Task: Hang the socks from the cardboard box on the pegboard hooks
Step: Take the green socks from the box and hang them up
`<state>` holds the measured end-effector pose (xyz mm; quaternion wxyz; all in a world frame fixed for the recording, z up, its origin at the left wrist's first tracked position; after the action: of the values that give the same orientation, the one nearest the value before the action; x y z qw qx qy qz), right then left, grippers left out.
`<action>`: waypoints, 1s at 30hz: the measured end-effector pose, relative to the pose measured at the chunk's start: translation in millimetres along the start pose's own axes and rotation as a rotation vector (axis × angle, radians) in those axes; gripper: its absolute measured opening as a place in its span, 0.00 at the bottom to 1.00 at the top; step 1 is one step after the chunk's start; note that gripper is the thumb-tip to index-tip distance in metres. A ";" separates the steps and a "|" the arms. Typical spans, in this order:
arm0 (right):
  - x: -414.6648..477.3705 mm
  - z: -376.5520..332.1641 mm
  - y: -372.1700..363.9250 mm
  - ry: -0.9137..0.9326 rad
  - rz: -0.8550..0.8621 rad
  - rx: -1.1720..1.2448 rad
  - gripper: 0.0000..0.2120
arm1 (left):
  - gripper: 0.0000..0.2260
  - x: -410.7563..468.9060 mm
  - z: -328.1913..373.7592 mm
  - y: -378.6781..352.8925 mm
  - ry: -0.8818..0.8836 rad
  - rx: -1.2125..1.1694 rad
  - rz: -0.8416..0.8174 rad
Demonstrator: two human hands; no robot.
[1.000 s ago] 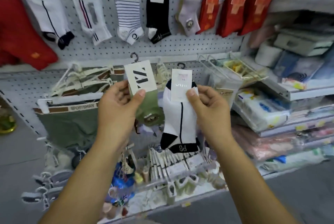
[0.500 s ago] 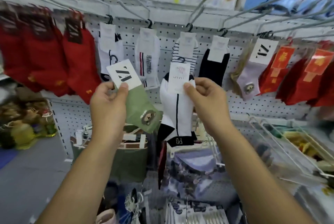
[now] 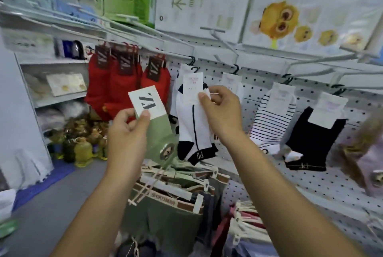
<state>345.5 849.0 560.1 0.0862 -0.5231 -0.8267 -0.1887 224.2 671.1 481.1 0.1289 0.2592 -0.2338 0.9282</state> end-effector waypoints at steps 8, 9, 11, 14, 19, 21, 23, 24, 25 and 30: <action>32.0 -15.0 -50.4 0.134 0.208 0.008 0.04 | 0.02 80.7 -20.1 -1.5 -0.044 0.024 -0.263; 34.0 -13.2 -55.6 0.129 0.228 0.006 0.04 | 0.02 88.6 -23.1 -2.0 -0.044 0.016 -0.299; 37.8 -10.4 -64.5 0.108 0.261 -0.016 0.07 | 0.02 100.4 -28.8 -3.6 -0.034 -0.008 -0.360; 41.3 -6.8 -70.5 0.068 0.309 -0.077 0.09 | 0.03 111.0 -34.8 -8.7 -0.022 -0.038 -0.427; 37.5 -2.4 -64.8 -0.020 0.348 -0.127 0.11 | 0.03 109.0 -39.4 -17.3 0.016 -0.111 -0.498; 23.3 0.1 -57.3 -0.029 0.388 -0.090 0.11 | 0.03 100.7 -41.5 -22.2 0.039 -0.143 -0.551; 1.1 4.7 -45.1 -0.033 0.425 -0.029 0.08 | 0.04 87.4 -42.6 -30.3 0.046 -0.164 -0.616; -11.4 7.9 -38.4 -0.043 0.413 0.025 0.08 | 0.04 79.8 -42.1 -35.4 0.047 -0.173 -0.646; -24.9 10.7 -32.1 -0.061 0.377 0.084 0.09 | 0.05 71.1 -40.5 -41.3 0.051 -0.189 -0.677; -87.7 20.5 14.3 -0.150 0.251 0.151 0.14 | 0.08 10.2 -20.5 -80.3 0.093 -0.285 -0.843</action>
<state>397.9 789.7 514.7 0.0864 -0.6270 -0.7706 -0.0743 235.9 751.4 500.5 0.5409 0.2694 -0.2270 0.7638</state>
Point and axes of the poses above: each hand's wrist, its own x-axis towards the middle knuckle, its own y-axis out of the back of the hand, z = x × y, the point moved 5 cm from there along x, towards the middle knuckle, and after that the axes turned 14 degrees about -y, right-handed, at the moved point
